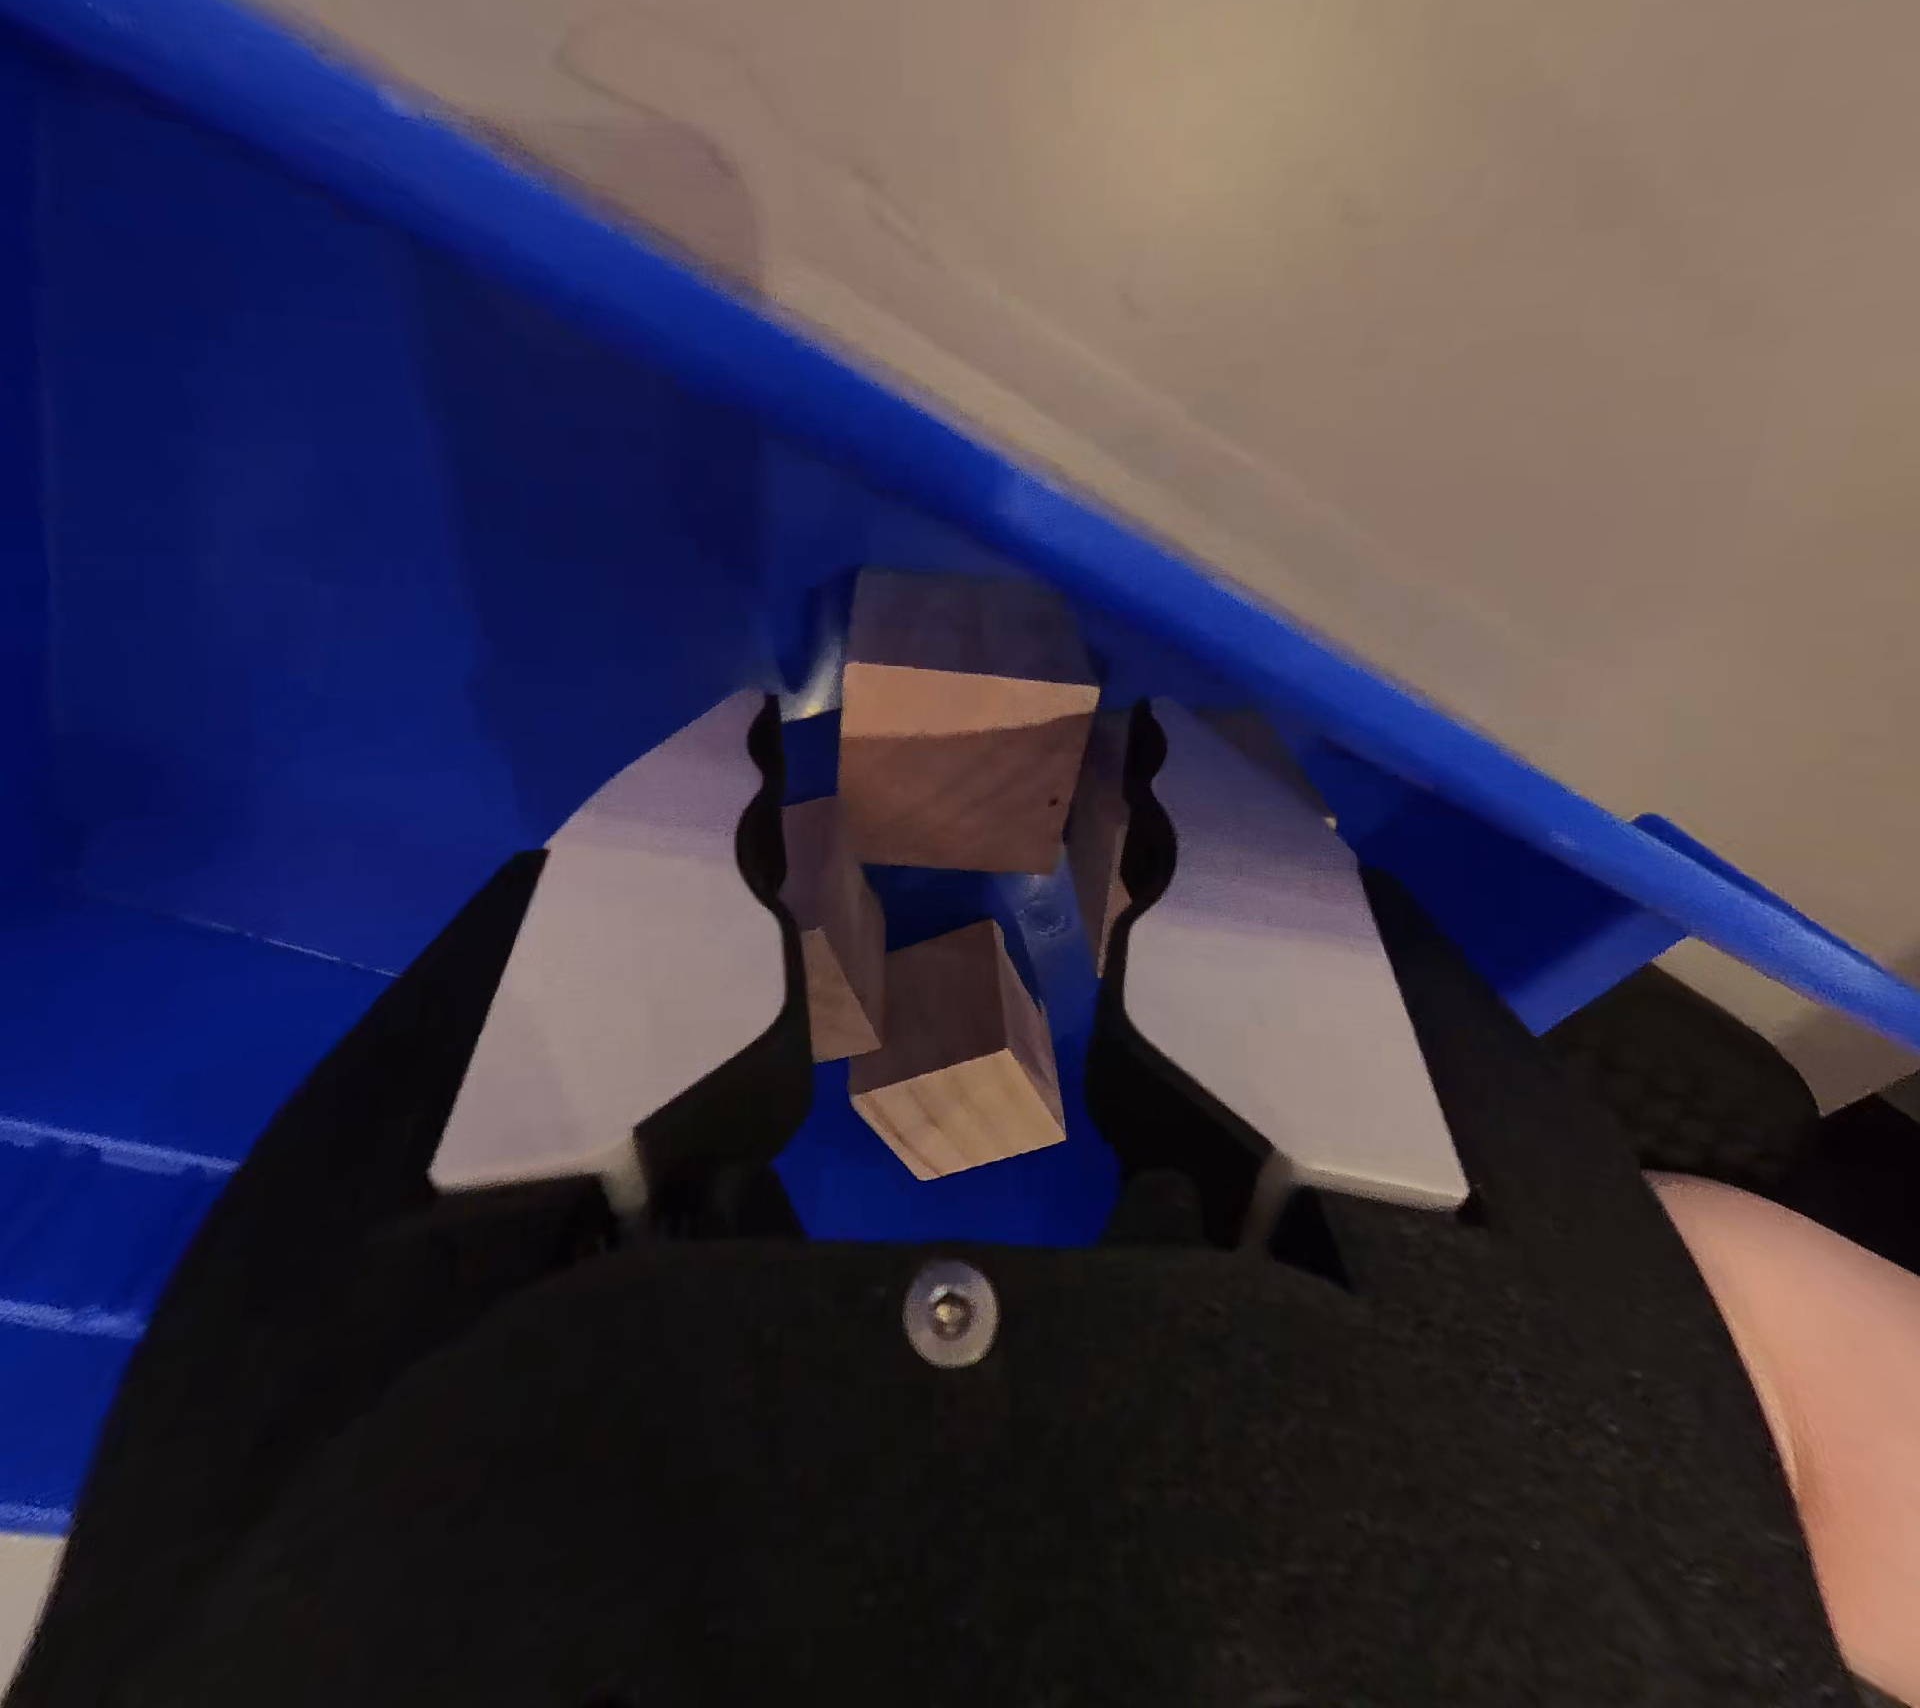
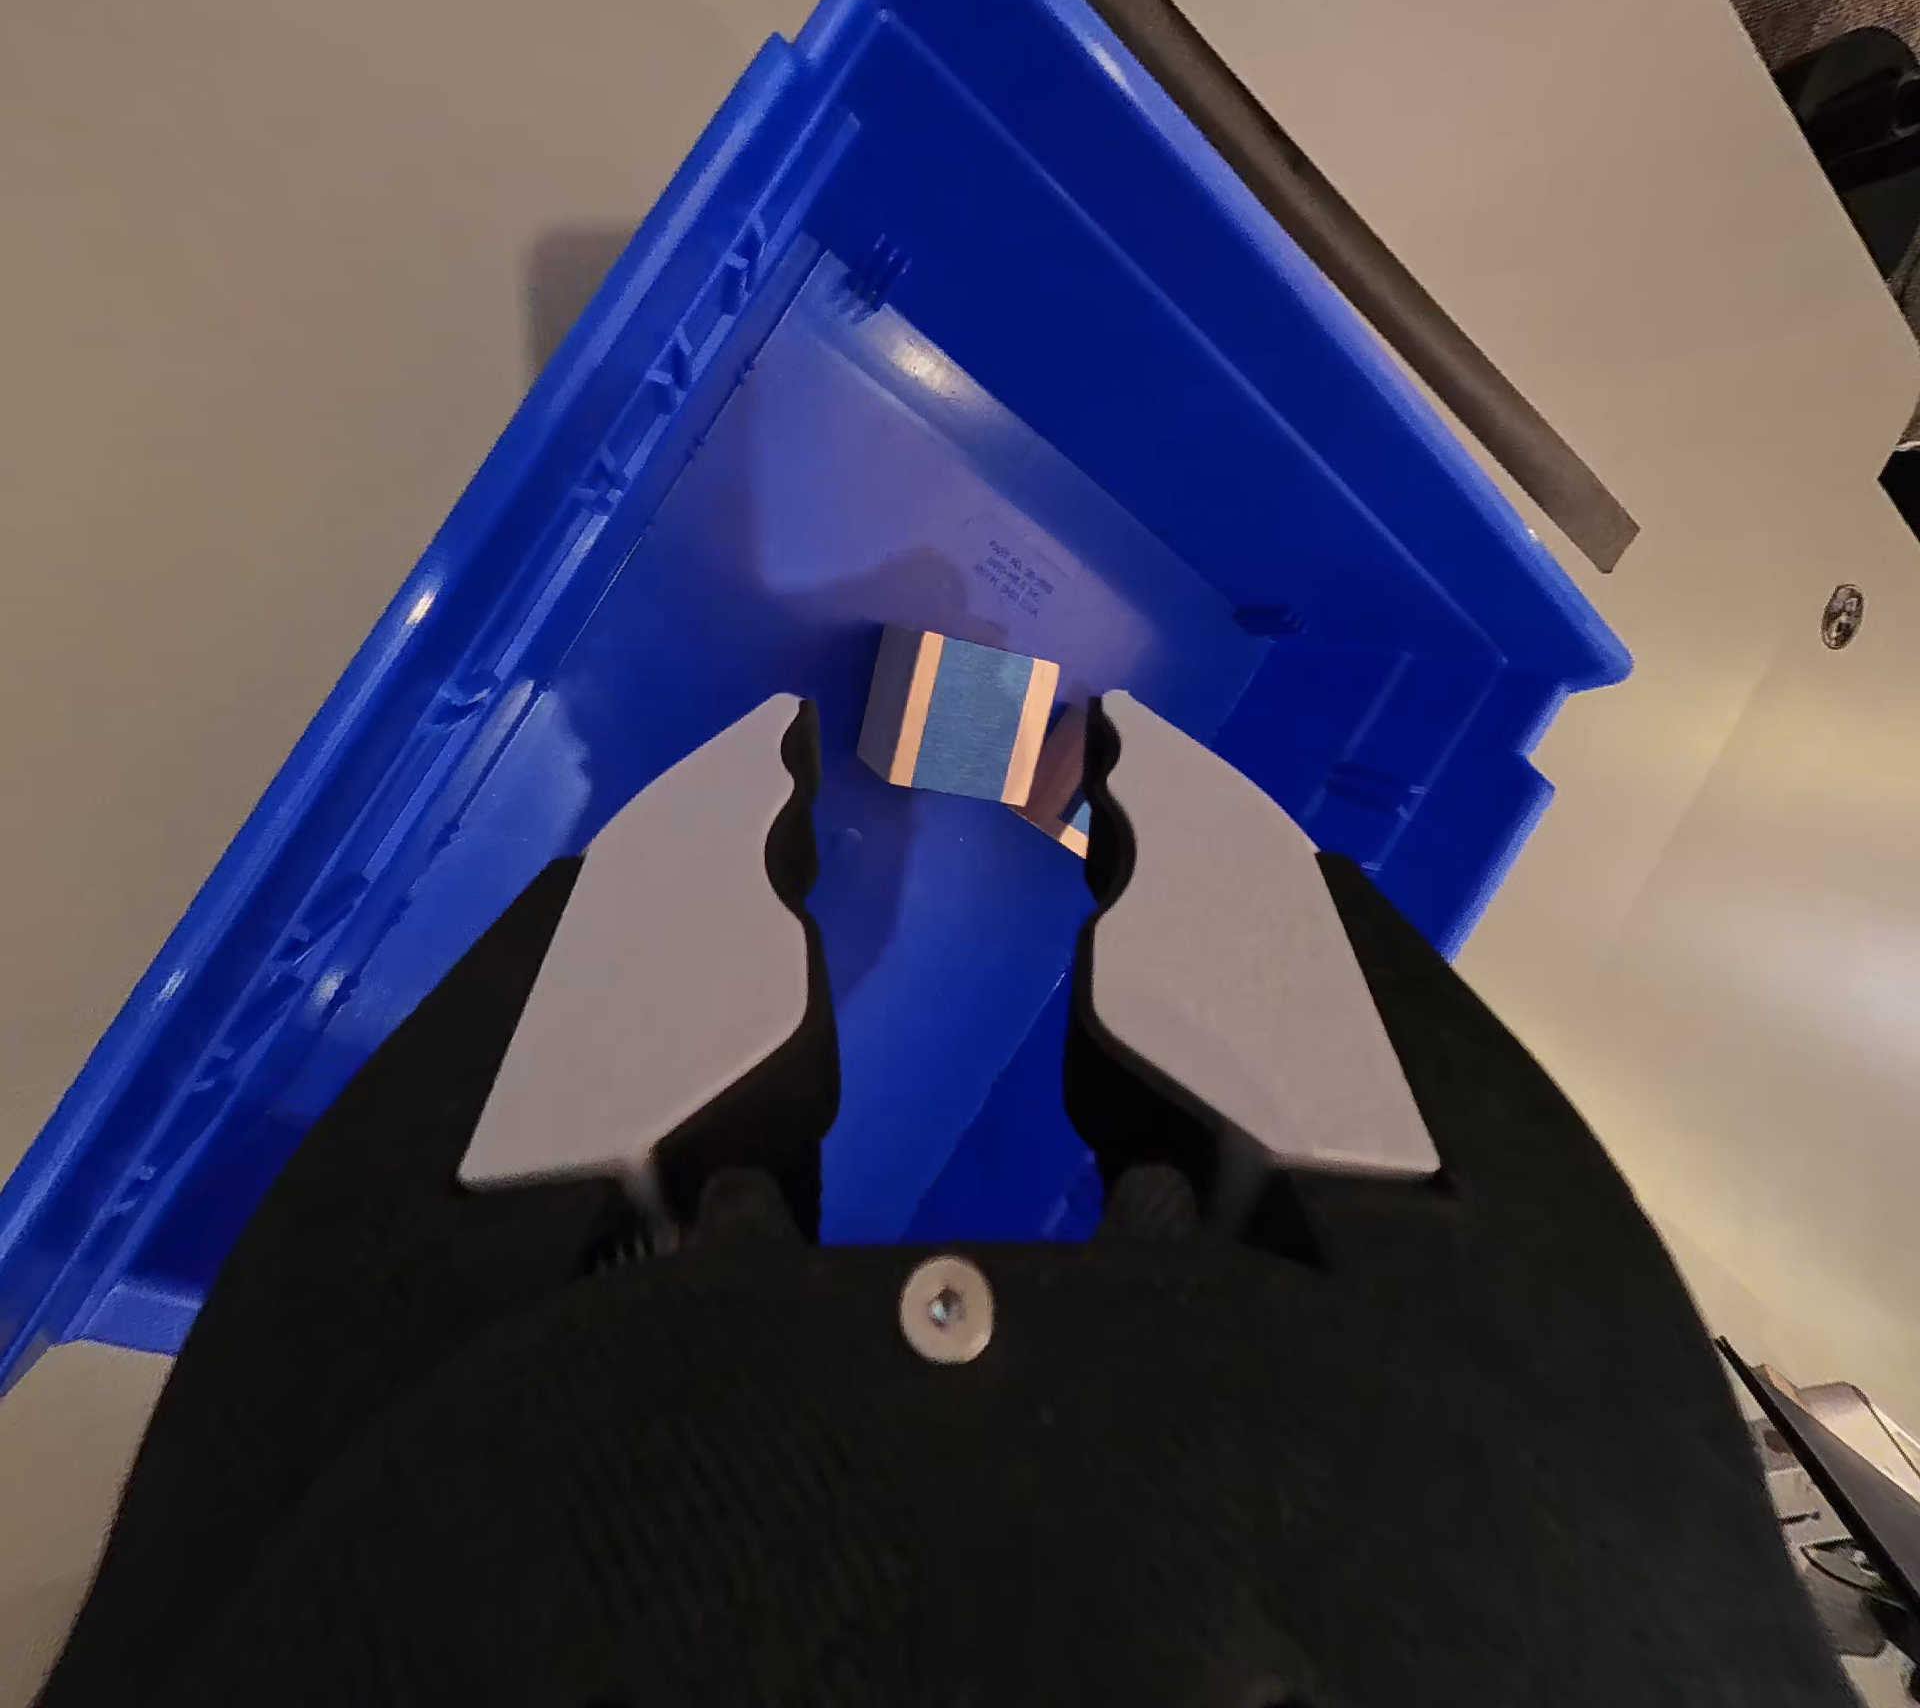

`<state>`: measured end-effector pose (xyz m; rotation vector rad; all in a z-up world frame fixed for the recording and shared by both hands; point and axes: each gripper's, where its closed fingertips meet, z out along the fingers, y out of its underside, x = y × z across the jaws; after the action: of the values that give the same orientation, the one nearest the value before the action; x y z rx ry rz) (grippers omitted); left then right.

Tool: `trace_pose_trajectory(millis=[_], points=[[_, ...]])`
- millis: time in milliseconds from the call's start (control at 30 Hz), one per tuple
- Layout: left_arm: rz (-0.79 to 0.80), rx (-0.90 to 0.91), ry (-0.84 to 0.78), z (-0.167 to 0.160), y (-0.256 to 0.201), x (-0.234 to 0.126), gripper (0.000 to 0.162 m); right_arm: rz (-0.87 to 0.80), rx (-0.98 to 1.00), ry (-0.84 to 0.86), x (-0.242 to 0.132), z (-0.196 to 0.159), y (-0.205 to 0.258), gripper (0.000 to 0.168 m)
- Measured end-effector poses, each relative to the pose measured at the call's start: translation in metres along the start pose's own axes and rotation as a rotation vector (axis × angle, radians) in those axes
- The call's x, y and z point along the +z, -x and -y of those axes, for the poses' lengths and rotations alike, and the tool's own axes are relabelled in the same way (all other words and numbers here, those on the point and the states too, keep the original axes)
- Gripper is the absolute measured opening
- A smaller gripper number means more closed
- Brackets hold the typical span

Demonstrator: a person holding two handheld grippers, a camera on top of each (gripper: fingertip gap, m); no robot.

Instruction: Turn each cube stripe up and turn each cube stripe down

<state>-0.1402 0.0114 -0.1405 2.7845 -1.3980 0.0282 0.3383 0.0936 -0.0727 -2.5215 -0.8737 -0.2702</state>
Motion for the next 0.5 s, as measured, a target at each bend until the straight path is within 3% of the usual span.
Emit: trace_pose_trajectory(millis=[167,300,400,500], points=[[-0.014,-0.011,0.048,-0.007,0.001,0.005,0.047,0.003,-0.023,0.014,0.002,-0.001,0.003,0.05],[0.004,-0.02,0.035,-0.008,0.006,0.0,0.046,-0.002,-0.032,0.024,0.003,-0.001,0.004,0.05],[0.026,-0.032,-0.055,-0.006,0.01,-0.019,0.046,-0.019,-0.032,0.015,0.0,0.0,0.001,0.05],[0.075,-0.059,-0.245,-0.003,0.018,-0.059,0.046,-0.046,-0.025,-0.013,-0.009,0.004,-0.002,0.049]])
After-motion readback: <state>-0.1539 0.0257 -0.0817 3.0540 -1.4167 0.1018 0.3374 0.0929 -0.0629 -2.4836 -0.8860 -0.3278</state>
